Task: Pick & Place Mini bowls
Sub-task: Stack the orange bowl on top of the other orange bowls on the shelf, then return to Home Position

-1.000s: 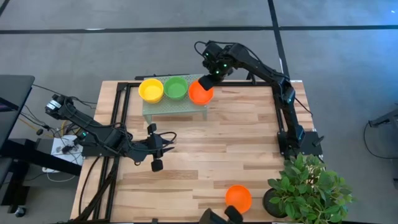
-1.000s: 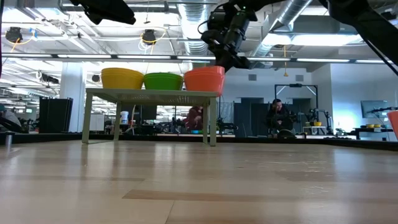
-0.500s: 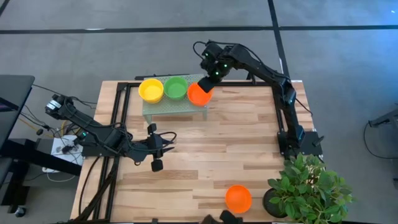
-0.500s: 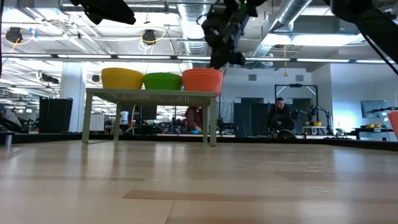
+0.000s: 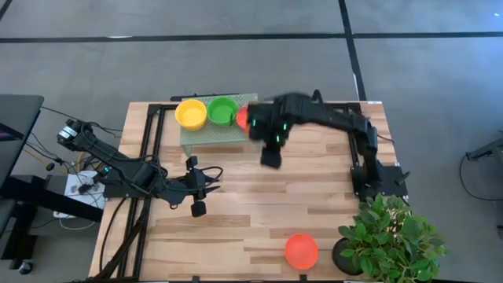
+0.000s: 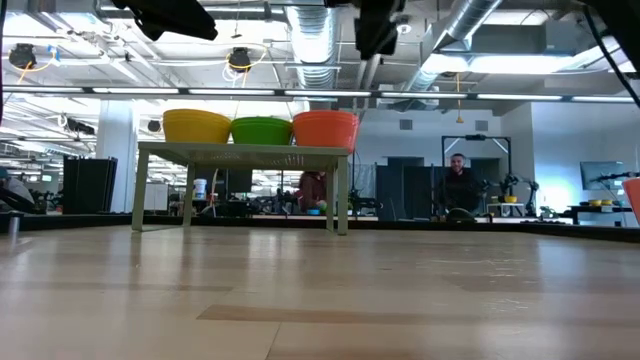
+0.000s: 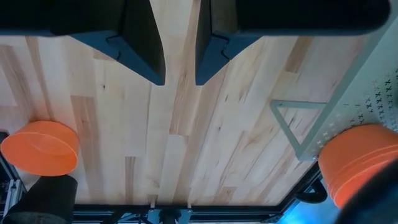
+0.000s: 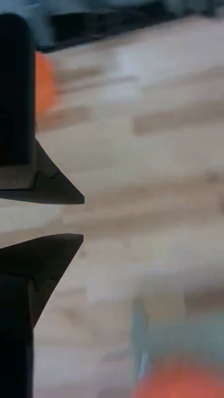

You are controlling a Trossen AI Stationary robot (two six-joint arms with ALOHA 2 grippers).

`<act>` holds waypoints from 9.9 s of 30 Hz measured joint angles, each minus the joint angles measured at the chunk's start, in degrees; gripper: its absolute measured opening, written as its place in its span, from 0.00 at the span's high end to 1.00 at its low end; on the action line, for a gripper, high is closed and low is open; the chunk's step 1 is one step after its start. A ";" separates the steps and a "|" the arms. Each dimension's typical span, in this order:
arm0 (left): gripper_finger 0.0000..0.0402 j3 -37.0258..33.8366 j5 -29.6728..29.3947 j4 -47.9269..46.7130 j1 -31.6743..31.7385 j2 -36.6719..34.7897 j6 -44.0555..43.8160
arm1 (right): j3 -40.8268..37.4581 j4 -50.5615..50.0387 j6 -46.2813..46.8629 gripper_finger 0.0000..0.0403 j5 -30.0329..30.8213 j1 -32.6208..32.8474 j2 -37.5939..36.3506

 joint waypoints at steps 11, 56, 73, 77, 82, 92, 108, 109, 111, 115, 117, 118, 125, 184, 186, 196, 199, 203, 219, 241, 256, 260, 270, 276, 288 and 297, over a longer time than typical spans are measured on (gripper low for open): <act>0.78 0.00 0.02 -1.89 -0.02 0.02 0.00 | -17.29 4.70 -4.43 0.80 -12.90 15.90 -2.56; 0.78 -0.02 0.00 -1.67 6.84 0.02 0.04 | -77.07 59.87 56.04 0.80 -1.91 38.46 -26.05; 0.78 -0.05 0.00 -1.21 10.93 0.00 0.02 | -77.12 61.56 61.05 0.80 0.59 42.47 -20.57; 0.78 -0.05 0.00 -0.72 10.93 0.02 0.04 | -77.12 59.72 60.15 0.81 0.08 42.47 -18.04; 0.78 -0.05 0.00 -0.73 10.93 0.02 0.04 | -77.12 59.00 53.82 0.92 -5.50 41.35 -17.90; 0.78 -0.05 0.00 -0.58 10.93 0.02 4.89 | -75.83 58.77 50.61 0.98 -3.09 33.66 -21.87; 0.78 -0.05 -0.46 -3.39 10.88 -9.83 6.08 | -43.63 36.90 22.33 0.99 14.19 9.23 -22.49; 0.78 -0.05 -0.49 -3.82 10.91 -10.58 6.07 | -41.19 35.09 21.32 0.99 15.71 7.66 -22.49; 0.78 -0.05 -0.50 -4.34 10.95 -11.62 6.07 | -36.90 32.39 18.64 0.99 17.92 4.40 -22.49; 0.78 -0.05 -0.48 -4.73 10.95 -12.04 6.08 | -31.57 31.45 15.89 0.99 19.65 -3.55 -22.51; 0.78 -0.05 -0.48 -4.77 10.95 -11.87 6.08 | -30.15 31.39 15.47 0.99 19.57 -8.12 -22.49; 0.78 -0.05 -0.48 -4.77 10.97 -11.78 6.08 | -29.72 31.56 14.74 0.99 19.60 -10.32 -22.49; 0.78 -0.05 -1.12 -4.78 10.97 -11.74 6.08 | -29.25 33.11 10.85 1.00 15.17 -21.31 -21.60; 0.78 -0.02 -4.68 -4.93 11.74 -11.74 5.86 | -10.32 21.06 6.38 0.78 4.41 -22.88 -2.86; 0.78 -0.02 -4.68 -4.93 11.74 -11.74 5.86 | -8.49 19.56 6.38 0.78 4.39 -22.88 -2.88; 0.78 -0.02 -7.22 -5.32 11.72 -12.54 6.29 | 2.55 6.16 -2.59 0.78 4.46 -20.18 -3.76; 0.78 0.00 -9.48 -8.97 11.74 -14.87 7.94 | 2.55 6.97 -7.15 0.78 4.49 -18.19 -5.78; 0.78 0.00 -10.18 -15.03 12.30 -19.94 3.79 | 2.47 6.84 -8.08 0.78 4.50 -15.35 -9.46; 0.78 -22.90 5.62 3.28 12.11 -50.75 10.52 | -73.50 59.13 -0.58 0.78 4.46 -11.93 -58.92; 0.78 -46.41 16.26 38.16 12.22 -62.19 26.86 | -116.17 78.49 3.46 0.78 4.36 -7.53 -108.36; 0.78 -46.73 10.97 38.85 12.22 -61.08 24.99 | -128.02 90.06 2.54 0.78 6.28 -7.49 -113.09; 0.78 -46.73 10.94 39.01 12.22 -60.12 23.82 | -128.02 89.64 2.52 0.78 8.59 -7.50 -113.13; 0.78 -46.73 10.95 39.09 12.22 -57.10 23.71 | -128.04 89.57 2.52 0.78 9.00 -7.50 -113.15; 0.78 -46.73 10.96 40.63 12.22 -57.03 23.63 | -128.07 89.57 2.52 0.78 9.03 -7.50 -113.15; 0.78 -46.68 19.73 38.68 12.18 -64.06 26.56 | -128.09 89.57 2.52 0.78 9.03 -7.50 -113.15; 0.78 -40.06 21.48 25.57 12.21 -64.08 24.06 | -128.09 89.56 2.52 0.78 9.03 -7.50 -113.15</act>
